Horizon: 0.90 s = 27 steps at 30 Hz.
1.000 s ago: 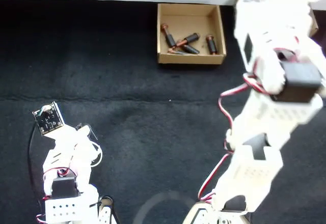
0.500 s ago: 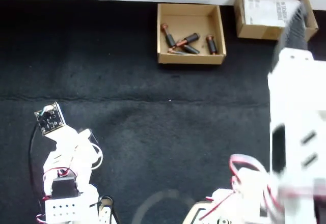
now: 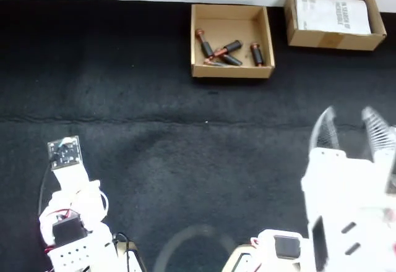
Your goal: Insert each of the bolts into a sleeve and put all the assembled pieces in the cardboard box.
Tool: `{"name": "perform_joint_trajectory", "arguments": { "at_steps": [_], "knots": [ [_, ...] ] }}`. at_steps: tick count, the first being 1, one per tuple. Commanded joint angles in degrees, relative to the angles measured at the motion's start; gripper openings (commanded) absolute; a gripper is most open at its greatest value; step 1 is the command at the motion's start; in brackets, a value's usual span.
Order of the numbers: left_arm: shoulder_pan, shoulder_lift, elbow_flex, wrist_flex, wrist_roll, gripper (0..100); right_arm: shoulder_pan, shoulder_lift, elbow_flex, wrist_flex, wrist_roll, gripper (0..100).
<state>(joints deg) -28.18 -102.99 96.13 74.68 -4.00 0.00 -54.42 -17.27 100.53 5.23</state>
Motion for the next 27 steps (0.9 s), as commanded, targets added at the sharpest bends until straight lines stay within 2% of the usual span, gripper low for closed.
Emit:
{"name": "perform_joint_trajectory", "arguments": {
  "at_steps": [1, 10, 13, 19, 23, 27],
  "knots": [
    [-1.1, -0.6, 1.0, 1.5, -1.1, 1, 0.2, -9.0, 26.5, -5.1, 0.4, 15.1],
    [-1.1, -0.6, 1.0, 1.5, -1.1, 1, 0.5, -29.1, 71.5, -34.0, 0.4, 15.1],
    [-1.1, -0.6, 1.0, 1.5, -1.1, 1, 0.6, -36.2, 83.6, -40.4, 0.4, 15.1],
    [-1.1, -0.6, 1.0, 1.5, -1.1, 1, 0.2, -50.5, 102.4, -41.5, 0.4, 15.1],
    [-1.1, -0.6, 1.0, 1.5, -1.1, 1, 0.6, -50.0, 109.1, -41.4, 0.4, 15.1],
    [-1.1, -0.6, 1.0, 1.5, -1.1, 1, 0.1, -49.8, 114.2, -35.4, 0.1, 15.1]
  ]
}}
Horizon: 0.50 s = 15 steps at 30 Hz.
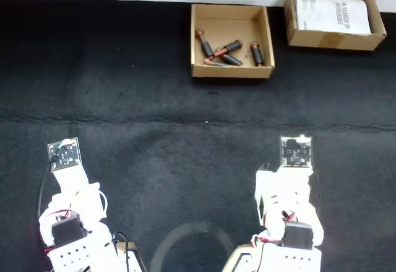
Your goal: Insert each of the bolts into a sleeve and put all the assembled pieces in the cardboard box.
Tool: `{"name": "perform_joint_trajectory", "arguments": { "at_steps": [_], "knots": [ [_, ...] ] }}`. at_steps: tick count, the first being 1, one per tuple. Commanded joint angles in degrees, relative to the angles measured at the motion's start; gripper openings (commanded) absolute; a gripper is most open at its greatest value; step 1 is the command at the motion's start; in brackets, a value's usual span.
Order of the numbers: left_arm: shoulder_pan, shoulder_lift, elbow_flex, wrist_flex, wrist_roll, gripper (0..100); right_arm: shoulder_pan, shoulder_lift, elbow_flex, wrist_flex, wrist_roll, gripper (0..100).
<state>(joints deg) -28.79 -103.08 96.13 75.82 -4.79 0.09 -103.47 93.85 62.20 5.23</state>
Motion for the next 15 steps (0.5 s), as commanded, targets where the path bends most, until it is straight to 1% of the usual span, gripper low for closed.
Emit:
{"name": "perform_joint_trajectory", "arguments": {
  "at_steps": [1, 7, 11, 13, 15],
  "knots": [
    [-0.5, -0.5, 1.0, 0.4, -0.4, 1, 0.0, -0.7, 4.2, 4.8, 0.1, 15.1],
    [-0.5, -0.5, 1.0, 0.4, -0.4, 1, -0.5, -0.7, 5.8, 10.3, 0.1, 14.9],
    [-0.5, -0.5, 1.0, 0.4, -0.4, 1, -0.5, -0.7, 7.4, 9.5, 0.3, 14.6],
    [-0.5, -0.5, 1.0, 0.4, -0.4, 1, -0.4, -0.6, 8.0, 9.4, 0.4, 10.0],
    [-0.5, -0.5, 1.0, 0.4, -0.4, 1, 0.3, -0.7, 8.0, 9.4, 0.4, 0.3]
  ]
}}
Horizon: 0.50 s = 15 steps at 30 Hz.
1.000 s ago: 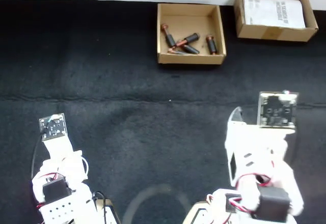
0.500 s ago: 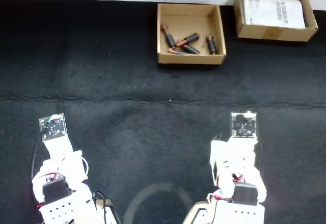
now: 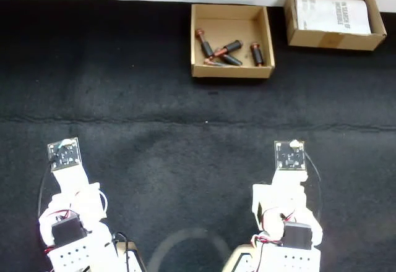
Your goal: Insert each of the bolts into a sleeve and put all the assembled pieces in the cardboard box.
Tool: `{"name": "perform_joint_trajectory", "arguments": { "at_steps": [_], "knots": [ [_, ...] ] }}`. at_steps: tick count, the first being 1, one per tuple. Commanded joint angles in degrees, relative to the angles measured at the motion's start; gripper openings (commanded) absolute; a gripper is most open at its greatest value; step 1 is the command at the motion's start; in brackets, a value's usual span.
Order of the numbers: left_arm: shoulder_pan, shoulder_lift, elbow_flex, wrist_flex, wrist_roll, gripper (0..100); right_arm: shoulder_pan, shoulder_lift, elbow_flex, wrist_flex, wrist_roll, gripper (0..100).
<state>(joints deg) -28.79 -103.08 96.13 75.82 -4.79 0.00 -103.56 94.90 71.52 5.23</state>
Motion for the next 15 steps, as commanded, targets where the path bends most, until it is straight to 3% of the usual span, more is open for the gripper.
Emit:
{"name": "perform_joint_trajectory", "arguments": {
  "at_steps": [1, 15],
  "knots": [
    [-0.5, -0.5, 1.0, 0.4, -0.4, 1, 0.6, -0.6, 6.9, 0.0, 0.4, 0.9],
    [-0.5, -0.5, 1.0, 0.4, -0.4, 1, 0.6, -0.6, 8.2, -0.6, 0.4, 1.4]
  ]
}}
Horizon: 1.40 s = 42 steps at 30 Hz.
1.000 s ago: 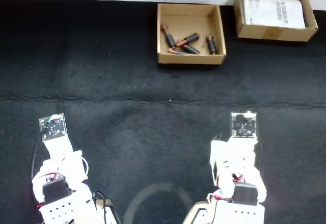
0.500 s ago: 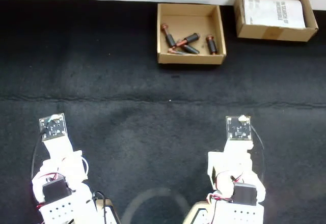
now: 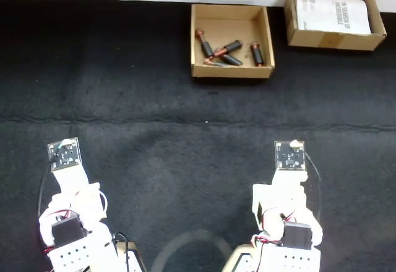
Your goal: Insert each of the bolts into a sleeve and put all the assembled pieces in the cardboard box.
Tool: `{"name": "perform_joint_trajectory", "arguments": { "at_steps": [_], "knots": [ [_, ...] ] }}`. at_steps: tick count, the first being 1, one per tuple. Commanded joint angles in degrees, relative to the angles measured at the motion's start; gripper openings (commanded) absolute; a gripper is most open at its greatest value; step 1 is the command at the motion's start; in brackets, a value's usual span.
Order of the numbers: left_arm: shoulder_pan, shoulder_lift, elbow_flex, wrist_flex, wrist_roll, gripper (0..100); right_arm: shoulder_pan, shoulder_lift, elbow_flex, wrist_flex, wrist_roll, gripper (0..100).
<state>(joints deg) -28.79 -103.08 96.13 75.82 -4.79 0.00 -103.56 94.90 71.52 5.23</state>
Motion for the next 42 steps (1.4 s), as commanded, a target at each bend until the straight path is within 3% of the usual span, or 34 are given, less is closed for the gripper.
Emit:
{"name": "perform_joint_trajectory", "arguments": {
  "at_steps": [1, 42],
  "knots": [
    [-0.5, -0.5, 1.0, 0.4, -0.4, 1, 0.6, -0.6, 8.2, -0.6, 0.4, 1.4],
    [1.1, -0.5, 1.0, 0.4, -0.4, 1, 0.6, -0.6, 8.2, -0.7, 0.4, 1.4]
  ]
}}
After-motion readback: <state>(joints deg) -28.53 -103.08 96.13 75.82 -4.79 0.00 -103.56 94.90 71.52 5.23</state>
